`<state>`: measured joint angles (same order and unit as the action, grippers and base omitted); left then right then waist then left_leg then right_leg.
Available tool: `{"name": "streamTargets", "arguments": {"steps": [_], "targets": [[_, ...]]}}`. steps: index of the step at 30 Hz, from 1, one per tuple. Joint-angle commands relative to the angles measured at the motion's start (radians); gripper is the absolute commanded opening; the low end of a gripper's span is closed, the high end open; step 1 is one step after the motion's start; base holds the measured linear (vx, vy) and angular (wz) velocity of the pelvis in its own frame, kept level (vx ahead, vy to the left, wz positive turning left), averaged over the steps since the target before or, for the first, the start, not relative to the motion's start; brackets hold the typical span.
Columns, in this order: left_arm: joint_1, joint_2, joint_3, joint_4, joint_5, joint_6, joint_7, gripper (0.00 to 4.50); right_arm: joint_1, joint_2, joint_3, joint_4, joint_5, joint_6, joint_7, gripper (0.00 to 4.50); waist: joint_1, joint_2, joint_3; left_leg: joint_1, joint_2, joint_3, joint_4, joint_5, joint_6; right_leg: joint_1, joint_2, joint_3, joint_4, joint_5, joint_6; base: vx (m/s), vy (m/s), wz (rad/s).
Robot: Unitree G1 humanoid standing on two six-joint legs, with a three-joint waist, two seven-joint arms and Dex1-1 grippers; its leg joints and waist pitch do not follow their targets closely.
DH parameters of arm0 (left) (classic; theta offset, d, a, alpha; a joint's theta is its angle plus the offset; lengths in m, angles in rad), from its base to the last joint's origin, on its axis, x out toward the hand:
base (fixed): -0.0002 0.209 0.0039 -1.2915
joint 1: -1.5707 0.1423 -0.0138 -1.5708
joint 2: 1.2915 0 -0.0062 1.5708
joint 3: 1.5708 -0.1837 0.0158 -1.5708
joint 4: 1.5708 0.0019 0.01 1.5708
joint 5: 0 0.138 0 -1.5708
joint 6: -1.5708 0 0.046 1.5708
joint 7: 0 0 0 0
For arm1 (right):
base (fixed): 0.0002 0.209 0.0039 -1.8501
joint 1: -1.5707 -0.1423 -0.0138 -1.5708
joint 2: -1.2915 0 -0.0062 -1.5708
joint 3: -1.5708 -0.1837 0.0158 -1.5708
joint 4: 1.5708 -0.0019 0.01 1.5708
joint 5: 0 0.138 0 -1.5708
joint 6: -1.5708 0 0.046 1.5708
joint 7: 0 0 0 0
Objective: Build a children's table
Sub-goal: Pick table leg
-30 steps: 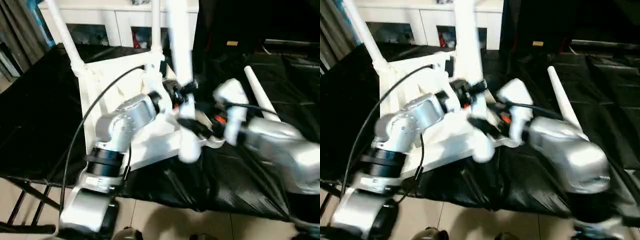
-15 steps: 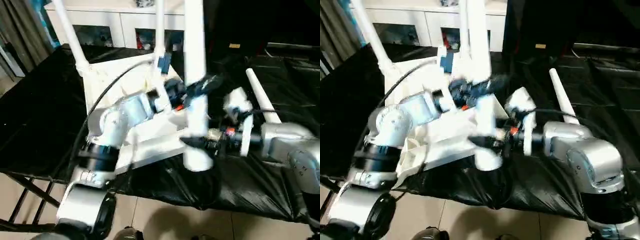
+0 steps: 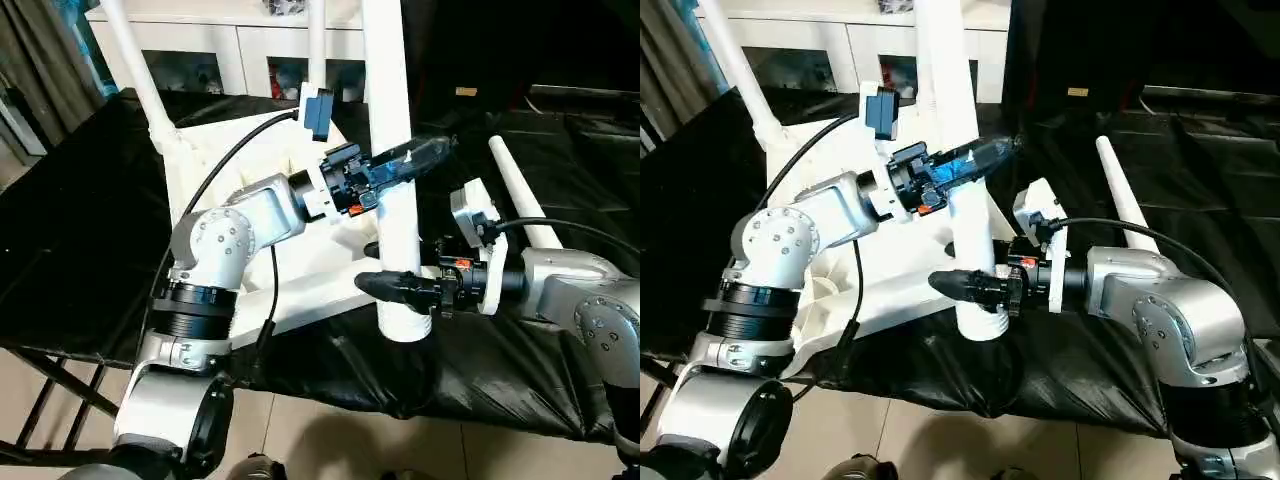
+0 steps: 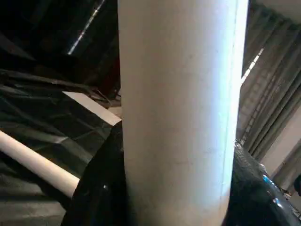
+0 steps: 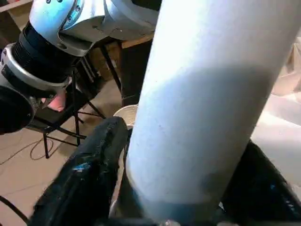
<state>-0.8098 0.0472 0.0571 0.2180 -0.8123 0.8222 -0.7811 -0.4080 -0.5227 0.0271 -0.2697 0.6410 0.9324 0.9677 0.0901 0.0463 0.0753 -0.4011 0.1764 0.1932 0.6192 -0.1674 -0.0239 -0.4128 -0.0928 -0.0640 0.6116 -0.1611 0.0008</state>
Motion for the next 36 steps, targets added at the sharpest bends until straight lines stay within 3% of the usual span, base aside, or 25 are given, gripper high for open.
{"name": "streamTargets", "arguments": {"steps": [1,3,6,8,11,14,15,17,23,24,27,28,33,34,36], "targets": [[-0.012,0.003,0.002,-0.007,-0.011,0.004,-0.006,1.83,0.008,-0.003,-0.008,-0.004,0.022,0.007,0.001,2.59,0.003,-0.018,-0.084,0.024,0.04,-0.023,-0.069,-0.191,0.024,0.054,-0.05,0.036,-0.082,-0.307,-0.186,0.0,0.0,0.0],[-0.012,0.001,0.007,-0.005,-0.012,0.004,-0.008,1.83,0.014,0.0,-0.001,-0.009,0.025,0.005,-0.002,2.26,0.003,-0.017,-0.084,0.024,0.04,-0.024,-0.07,-0.197,0.022,0.053,-0.05,0.035,-0.083,-0.313,-0.184,0.0,0.0,0.0],[-0.012,0.001,0.008,-0.006,-0.011,0.002,-0.012,1.83,0.015,0.003,0.001,-0.011,0.026,0.003,-0.006,2.23,0.002,-0.016,-0.081,0.024,0.039,-0.024,-0.071,-0.207,0.019,0.052,-0.049,0.035,-0.086,-0.33,-0.178,0.0,0.0,0.0],[-0.015,-0.001,0.017,-0.005,-0.007,0.006,0.019,2.52,0.011,0.026,-0.004,-0.014,0.023,-0.003,-0.038,2.08,0.002,-0.017,-0.082,0.024,0.039,-0.025,-0.072,-0.206,0.017,0.052,-0.05,0.035,-0.086,-0.334,-0.175,0.0,0.0,0.0],[-0.014,0.0,0.016,-0.009,0.003,0.0,0.034,2.58,0.005,0.055,-0.012,-0.018,0.014,-0.01,-0.08,2.01,0.0,-0.018,-0.081,0.023,0.04,-0.025,-0.073,-0.202,0.012,0.051,-0.05,0.035,-0.084,-0.326,-0.178,0.0,0.0,0.0],[0.006,-0.008,-0.007,-0.045,0.083,-0.065,0.105,2.96,0.003,0.1,-0.012,-0.036,-0.009,-0.022,-0.158,1.94,-0.002,-0.017,-0.081,0.025,0.043,-0.026,-0.076,-0.215,0.002,0.048,-0.049,0.036,-0.085,-0.329,-0.17,0.0,0.0,0.0],[0.011,-0.014,-0.018,-0.055,0.119,-0.084,0.149,2.95,0.004,0.112,-0.009,-0.043,-0.02,-0.032,-0.183,1.94,-0.005,-0.023,-0.08,0.024,0.042,-0.025,-0.077,-0.217,0.003,0.049,-0.048,0.036,-0.087,-0.331,-0.166,0.0,0.0,0.0],[0.013,-0.028,-0.015,-0.057,0.149,-0.087,0.219,2.96,0.004,0.127,-0.008,-0.047,-0.033,-0.036,-0.217,1.94,-0.004,-0.02,-0.08,0.025,0.043,-0.026,-0.077,-0.216,-0.002,0.05,-0.05,0.037,-0.086,-0.33,-0.16,0.0,0.0,0.0],[0.043,-0.118,0.03,-0.084,0.211,-0.131,0.457,2.59,0.006,0.194,0.008,-0.071,-0.065,-0.052,-0.316,1.93,-0.005,-0.026,-0.078,0.023,0.041,-0.024,-0.076,-0.218,-0.006,0.049,-0.048,0.037,-0.09,-0.347,-0.143,0.0,0.0,0.0],[0.046,-0.126,0.031,-0.086,0.216,-0.149,0.464,2.36,0.006,0.198,0.012,-0.073,-0.068,-0.055,-0.321,1.93,-0.005,-0.026,-0.078,0.02,0.039,-0.025,-0.077,-0.216,-0.004,0.049,-0.048,0.037,-0.092,-0.356,-0.133,0.0,0.0,0.0],[0.045,-0.131,0.028,-0.082,0.221,-0.182,0.456,2.25,0.003,0.207,0.014,-0.075,-0.074,-0.058,-0.331,1.93,-0.006,-0.028,-0.077,0.018,0.037,-0.025,-0.078,-0.218,0.001,0.048,-0.048,0.036,-0.096,-0.381,-0.11,0.0,0.0,0.0],[0.043,-0.125,0.026,-0.074,0.224,-0.194,0.445,2.15,0.0,0.208,0.016,-0.076,-0.079,-0.062,-0.334,1.93,-0.006,-0.025,-0.078,0.019,0.037,-0.026,-0.078,-0.218,0.0,0.047,-0.048,0.036,-0.096,-0.386,-0.105,0.0,0.0,0.0],[0.047,-0.12,0.019,-0.072,0.227,-0.206,0.409,1.87,-0.008,0.21,0.007,-0.07,-0.078,-0.061,-0.351,1.93,-0.007,-0.025,-0.078,0.02,0.038,-0.025,-0.079,-0.216,-0.002,0.044,-0.046,0.037,-0.095,-0.367,-0.107,0.0,0.0,0.0],[0.047,-0.12,0.019,-0.072,0.227,-0.206,0.409,1.83,-0.008,0.21,0.007,-0.07,-0.078,-0.061,-0.351,2.49,-0.006,-0.024,-0.079,0.02,0.038,-0.025,-0.079,-0.21,0.0,0.045,-0.046,0.037,-0.094,-0.355,-0.111,0.0,0.0,0.0],[0.052,-0.11,0.001,-0.087,0.219,-0.197,0.37,1.83,-0.014,0.193,-0.016,-0.054,-0.064,-0.045,-0.339,2.65,-0.005,-0.025,-0.08,0.021,0.038,-0.025,-0.079,-0.208,0.0,0.046,-0.047,0.037,-0.092,-0.348,-0.116,0.0,0.0,0.0]]}}
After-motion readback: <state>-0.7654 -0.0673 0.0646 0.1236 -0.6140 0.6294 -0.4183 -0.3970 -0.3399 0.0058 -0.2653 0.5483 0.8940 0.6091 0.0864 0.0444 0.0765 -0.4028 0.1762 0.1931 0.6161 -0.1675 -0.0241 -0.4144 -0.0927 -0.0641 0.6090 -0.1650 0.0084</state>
